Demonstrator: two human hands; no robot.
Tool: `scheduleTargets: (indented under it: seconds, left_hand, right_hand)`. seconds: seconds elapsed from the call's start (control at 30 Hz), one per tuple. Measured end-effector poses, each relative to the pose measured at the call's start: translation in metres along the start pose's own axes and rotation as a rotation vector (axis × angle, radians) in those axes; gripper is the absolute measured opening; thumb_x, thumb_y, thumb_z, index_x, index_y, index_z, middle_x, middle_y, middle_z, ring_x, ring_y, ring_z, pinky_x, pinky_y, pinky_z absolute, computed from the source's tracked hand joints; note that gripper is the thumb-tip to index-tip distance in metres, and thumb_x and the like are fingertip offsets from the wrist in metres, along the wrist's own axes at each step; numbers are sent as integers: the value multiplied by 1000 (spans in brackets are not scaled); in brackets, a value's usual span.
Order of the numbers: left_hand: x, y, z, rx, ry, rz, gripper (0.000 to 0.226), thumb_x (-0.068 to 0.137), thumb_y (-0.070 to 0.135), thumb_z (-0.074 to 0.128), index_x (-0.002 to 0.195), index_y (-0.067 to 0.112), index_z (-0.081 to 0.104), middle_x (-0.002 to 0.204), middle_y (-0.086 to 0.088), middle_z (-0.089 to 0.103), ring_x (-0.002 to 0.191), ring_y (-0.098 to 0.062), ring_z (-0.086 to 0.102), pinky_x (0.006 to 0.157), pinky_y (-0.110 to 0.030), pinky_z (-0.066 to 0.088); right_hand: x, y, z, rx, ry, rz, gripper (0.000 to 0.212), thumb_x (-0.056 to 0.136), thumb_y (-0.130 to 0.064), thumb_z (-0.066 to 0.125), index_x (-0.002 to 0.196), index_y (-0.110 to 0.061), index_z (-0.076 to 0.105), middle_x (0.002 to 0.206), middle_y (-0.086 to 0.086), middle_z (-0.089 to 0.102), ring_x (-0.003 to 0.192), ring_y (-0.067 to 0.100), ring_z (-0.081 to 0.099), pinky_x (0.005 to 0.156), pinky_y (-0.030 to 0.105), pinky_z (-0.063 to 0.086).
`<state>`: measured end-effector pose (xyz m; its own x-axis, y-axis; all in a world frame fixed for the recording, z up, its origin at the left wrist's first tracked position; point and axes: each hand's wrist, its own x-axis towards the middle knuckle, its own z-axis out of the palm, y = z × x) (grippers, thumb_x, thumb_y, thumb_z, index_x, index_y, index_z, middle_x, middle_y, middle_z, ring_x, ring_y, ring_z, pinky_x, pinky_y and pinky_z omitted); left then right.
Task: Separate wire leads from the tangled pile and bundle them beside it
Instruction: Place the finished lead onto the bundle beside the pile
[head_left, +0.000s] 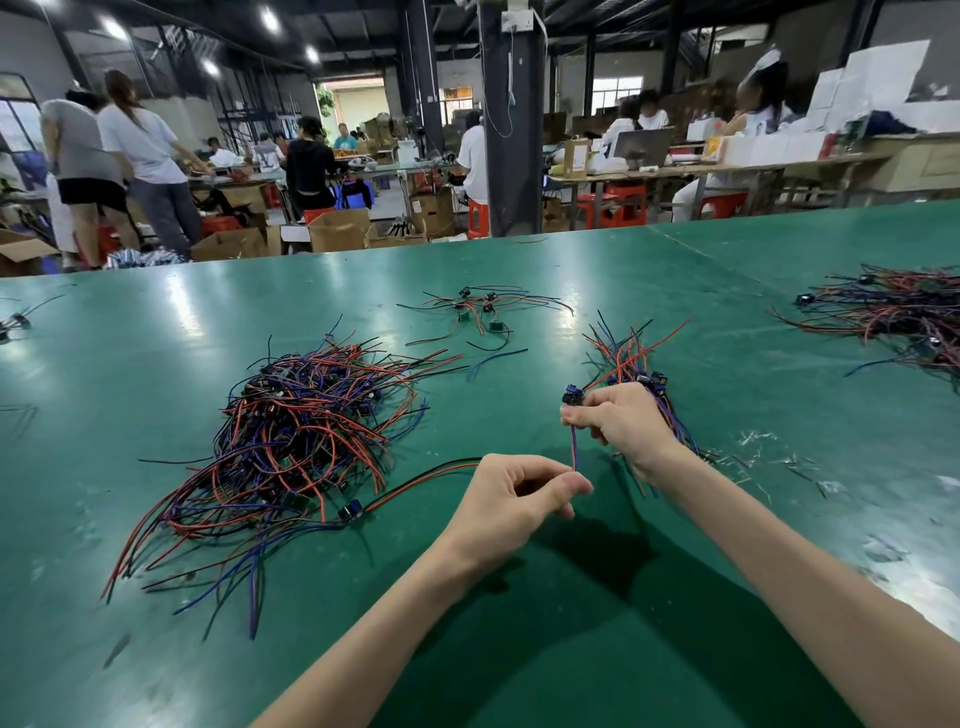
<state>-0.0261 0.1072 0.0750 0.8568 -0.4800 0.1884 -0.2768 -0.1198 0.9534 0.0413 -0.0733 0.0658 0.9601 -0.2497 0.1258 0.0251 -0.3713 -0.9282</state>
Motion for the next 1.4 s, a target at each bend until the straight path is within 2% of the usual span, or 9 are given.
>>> scheduleTargets:
  seconds: [0.1, 0.23, 0.3, 0.47, 0.73, 1.07, 1.2, 1.33, 1.4]
  left_hand:
    - [1, -1, 1, 9, -20, -46, 16, 91, 14, 61, 82, 16, 74, 54, 8, 61, 53, -8, 50, 57, -20, 42]
    - [4, -4, -1, -20, -18, -181, 24, 94, 14, 56, 76, 15, 72, 49, 8, 57, 45, -6, 50, 50, -17, 45]
    - [5, -7, -2, -18, -8, -221, 26, 95, 15, 55, 74, 15, 71, 49, 7, 56, 43, -8, 50, 50, -18, 45]
    - [8, -13, -6, 14, 24, -285, 29, 96, 17, 53, 72, 17, 70, 48, 8, 51, 39, -10, 51, 49, -19, 43]
    - [12, -11, -8, -96, 50, -327, 30, 100, 11, 43, 77, 5, 62, 43, 10, 34, 37, -4, 30, 42, -19, 47]
    - [13, -12, -9, -83, 21, -394, 34, 104, 11, 30, 84, 8, 58, 46, 5, 33, 31, -11, 42, 40, -21, 46]
    - [10, -10, -5, -111, -67, -360, 34, 105, 13, 27, 89, 9, 57, 47, 5, 38, 36, -13, 51, 45, -23, 49]
    - [8, -7, 0, -127, -159, -295, 34, 105, 11, 24, 93, 8, 56, 45, 8, 41, 39, -8, 54, 68, -36, 50]
    - [7, -5, 0, -149, -172, -279, 33, 105, 10, 24, 97, 5, 56, 48, 4, 42, 41, -9, 52, 64, -36, 53]
  right_hand:
    - [1, 0, -2, 56, 27, 30, 21, 74, -17, 76, 54, -17, 71, 50, -4, 57, 51, 13, 41, 52, 25, 33]
    - [0, -1, -4, 99, 72, 38, 22, 76, -17, 75, 55, -12, 69, 43, -8, 51, 50, 14, 40, 52, 26, 33]
    - [-1, -2, -4, 109, 93, 30, 21, 76, -19, 75, 60, -8, 70, 50, -2, 54, 50, 14, 42, 53, 27, 35]
    - [-7, -12, -2, 315, 57, 42, 19, 85, -17, 69, 67, -12, 67, 57, -4, 67, 39, 5, 51, 44, 16, 38]
    - [-16, -30, -4, 548, 44, 91, 14, 82, -11, 70, 70, -5, 68, 56, 3, 68, 34, 5, 44, 39, 12, 37]
    - [-24, -34, -1, 644, 7, 21, 12, 79, -10, 73, 71, -2, 69, 61, 9, 69, 35, 7, 38, 38, 13, 34]
    - [-22, -34, -2, 633, 37, 36, 11, 79, -9, 72, 71, -3, 69, 60, 9, 69, 35, 6, 37, 38, 12, 34]
    - [-20, -31, -3, 614, 63, 57, 11, 80, -9, 73, 70, -4, 70, 60, 8, 69, 35, 6, 37, 38, 12, 35]
    - [-19, -30, -2, 610, 72, 58, 11, 80, -9, 72, 69, -5, 70, 59, 8, 69, 35, 6, 37, 38, 12, 34]
